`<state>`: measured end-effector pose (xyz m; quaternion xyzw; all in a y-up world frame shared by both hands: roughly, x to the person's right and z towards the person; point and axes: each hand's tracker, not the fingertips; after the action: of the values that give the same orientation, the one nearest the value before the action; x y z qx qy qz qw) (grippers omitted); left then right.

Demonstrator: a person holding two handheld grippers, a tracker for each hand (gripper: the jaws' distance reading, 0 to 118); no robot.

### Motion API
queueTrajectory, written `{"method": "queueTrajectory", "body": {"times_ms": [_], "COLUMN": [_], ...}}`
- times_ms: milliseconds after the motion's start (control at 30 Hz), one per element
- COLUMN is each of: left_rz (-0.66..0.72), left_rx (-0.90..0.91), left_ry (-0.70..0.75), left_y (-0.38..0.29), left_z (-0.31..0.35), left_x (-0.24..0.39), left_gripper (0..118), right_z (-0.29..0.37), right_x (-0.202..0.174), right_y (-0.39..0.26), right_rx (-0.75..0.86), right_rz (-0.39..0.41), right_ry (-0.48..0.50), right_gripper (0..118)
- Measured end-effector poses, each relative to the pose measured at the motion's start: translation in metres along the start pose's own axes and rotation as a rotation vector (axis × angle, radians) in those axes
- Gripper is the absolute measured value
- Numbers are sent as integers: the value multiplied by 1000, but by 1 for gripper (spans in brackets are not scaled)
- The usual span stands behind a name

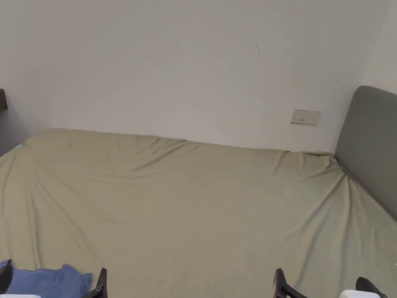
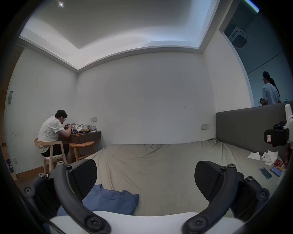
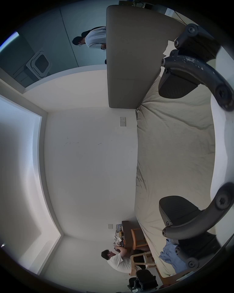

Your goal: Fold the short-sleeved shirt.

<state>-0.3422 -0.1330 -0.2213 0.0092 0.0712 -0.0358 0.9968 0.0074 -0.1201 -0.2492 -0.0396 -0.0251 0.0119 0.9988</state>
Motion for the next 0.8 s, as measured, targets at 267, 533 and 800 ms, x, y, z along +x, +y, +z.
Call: {"method": "queueTrajectory", "body": {"times_ms": [267, 533, 800], "left_rz": [1, 8, 8], "left_rx": [-1, -6, -6], "left_ry": [-10, -20, -25], "left_y": [0, -1, -1], "left_z": [0, 0, 0], "left_x": [2, 2, 3], "left_gripper": [118, 118, 118], "right_z": [-2, -2, -2], "right_x": [0, 0, 1], "right_y": [-1, -3, -2], "right_rx": [-20, -24, -22], "right_rz": [-13, -8, -14], "right_ry": [9, 4, 3], "right_gripper": [118, 118, 118]}}
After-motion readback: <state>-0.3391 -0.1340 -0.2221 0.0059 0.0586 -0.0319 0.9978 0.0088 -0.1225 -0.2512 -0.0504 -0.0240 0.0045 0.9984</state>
